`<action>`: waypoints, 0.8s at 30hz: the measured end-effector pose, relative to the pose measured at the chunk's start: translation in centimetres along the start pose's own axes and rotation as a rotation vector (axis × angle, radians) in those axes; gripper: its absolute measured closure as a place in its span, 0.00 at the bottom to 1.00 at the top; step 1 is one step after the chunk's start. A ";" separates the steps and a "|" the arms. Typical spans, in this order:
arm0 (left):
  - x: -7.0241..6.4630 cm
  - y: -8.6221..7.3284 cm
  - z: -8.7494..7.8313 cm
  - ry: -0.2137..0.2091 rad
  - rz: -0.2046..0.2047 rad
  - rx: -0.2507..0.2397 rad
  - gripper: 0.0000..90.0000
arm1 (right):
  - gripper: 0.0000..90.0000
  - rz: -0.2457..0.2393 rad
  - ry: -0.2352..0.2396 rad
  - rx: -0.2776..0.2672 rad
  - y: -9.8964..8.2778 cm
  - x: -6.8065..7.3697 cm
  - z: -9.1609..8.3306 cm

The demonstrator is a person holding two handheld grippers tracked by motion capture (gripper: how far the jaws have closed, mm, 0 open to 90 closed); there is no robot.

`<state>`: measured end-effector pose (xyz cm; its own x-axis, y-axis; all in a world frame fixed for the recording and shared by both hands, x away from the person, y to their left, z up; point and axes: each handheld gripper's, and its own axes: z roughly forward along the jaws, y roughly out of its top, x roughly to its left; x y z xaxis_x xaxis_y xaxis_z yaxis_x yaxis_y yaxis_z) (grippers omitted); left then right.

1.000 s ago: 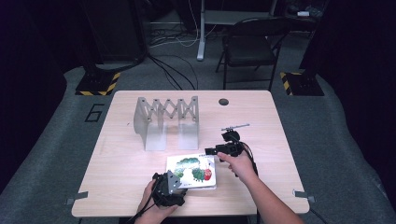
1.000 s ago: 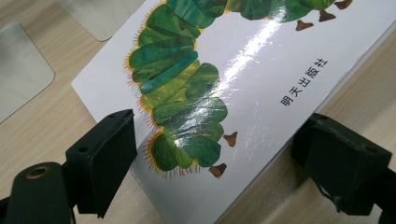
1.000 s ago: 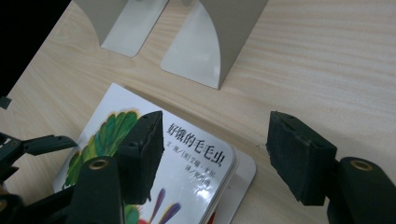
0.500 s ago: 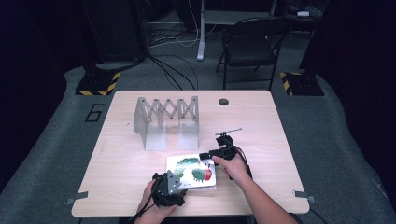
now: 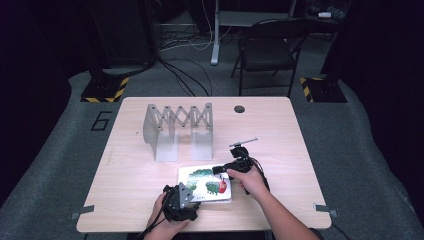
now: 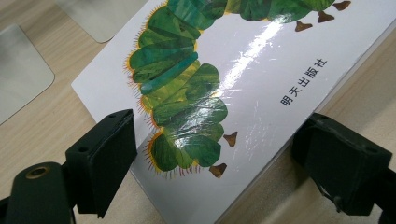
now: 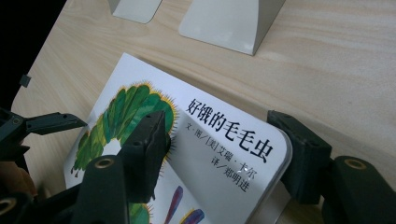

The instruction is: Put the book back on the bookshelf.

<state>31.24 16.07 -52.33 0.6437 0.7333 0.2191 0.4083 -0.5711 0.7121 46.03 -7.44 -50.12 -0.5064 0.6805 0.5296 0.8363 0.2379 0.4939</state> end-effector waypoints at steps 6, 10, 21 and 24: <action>0.0 0.0 0.0 -0.001 0.004 -0.001 0.15 | 0.44 0.017 0.006 0.005 -0.1 -0.3 0.1; 0.1 0.0 0.0 -0.007 0.012 0.000 0.15 | 0.45 0.036 0.028 0.016 -0.1 -0.6 0.2; 0.0 -0.1 -0.5 -0.027 0.017 0.015 0.17 | 0.47 0.041 0.022 0.008 -0.2 -0.6 0.1; 0.3 0.0 -0.7 -0.049 -0.001 0.019 0.18 | 0.47 0.042 0.024 0.005 -0.2 -0.7 0.1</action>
<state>30.92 16.54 -51.80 0.6739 0.7151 0.1857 0.4203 -0.5778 0.6996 46.19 -7.87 -50.69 -0.4753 0.6734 0.5662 0.8582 0.2130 0.4671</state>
